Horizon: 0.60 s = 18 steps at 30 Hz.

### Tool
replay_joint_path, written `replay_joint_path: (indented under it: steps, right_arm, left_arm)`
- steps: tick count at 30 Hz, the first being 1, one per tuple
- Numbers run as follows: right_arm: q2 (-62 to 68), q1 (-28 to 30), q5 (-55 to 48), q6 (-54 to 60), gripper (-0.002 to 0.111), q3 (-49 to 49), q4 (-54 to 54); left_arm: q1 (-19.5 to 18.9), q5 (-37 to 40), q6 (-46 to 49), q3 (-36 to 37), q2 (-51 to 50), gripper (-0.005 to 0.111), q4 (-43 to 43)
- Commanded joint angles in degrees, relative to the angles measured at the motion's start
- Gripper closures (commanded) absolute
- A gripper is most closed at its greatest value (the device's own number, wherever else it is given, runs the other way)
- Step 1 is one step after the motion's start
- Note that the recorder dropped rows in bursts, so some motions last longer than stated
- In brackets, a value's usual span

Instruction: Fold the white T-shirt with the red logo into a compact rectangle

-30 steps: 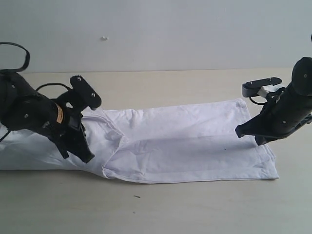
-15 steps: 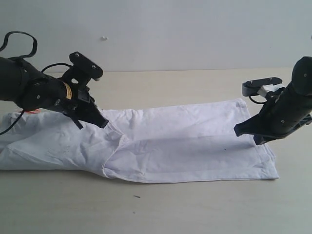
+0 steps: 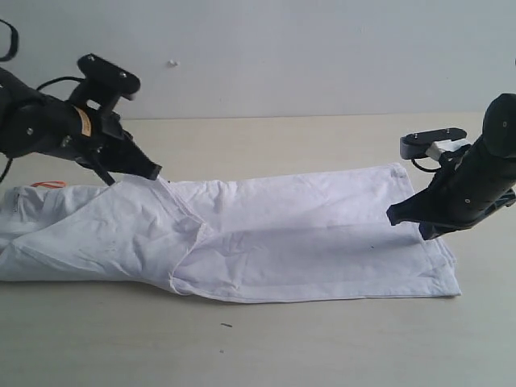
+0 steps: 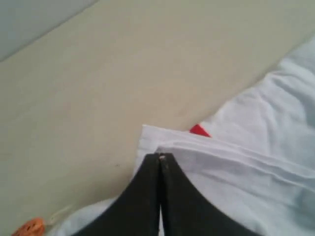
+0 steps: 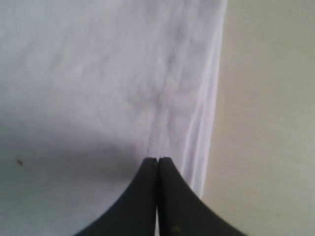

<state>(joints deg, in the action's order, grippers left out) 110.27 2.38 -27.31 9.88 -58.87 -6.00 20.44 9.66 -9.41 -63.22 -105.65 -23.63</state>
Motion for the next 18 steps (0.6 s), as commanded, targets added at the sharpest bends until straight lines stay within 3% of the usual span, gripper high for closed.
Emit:
replay_joint_path:
  steps: [1,11,14,18]
  right_arm:
    - [-0.91,-0.03,0.7,0.53,0.108,-0.42,-0.66]
    - [-1.22,-0.03,1.62,0.53,0.108,-0.42,-2.97]
    - [-0.81,-0.03,1.24,0.53,0.108,-0.42,-2.97]
    - [-1.17,-0.03,1.24,0.53,0.108,-0.42,-2.97]
  left_arm:
    - [-4.05,9.06,-2.93,-0.01,3.25,0.107,5.32]
    - [-15.3,11.27,10.54,8.85,6.56,0.107,21.53]
    - [-20.4,11.44,16.44,9.23,6.43,0.107,32.07]
    - [-27.88,16.94,41.31,8.35,6.57,0.107,57.81]
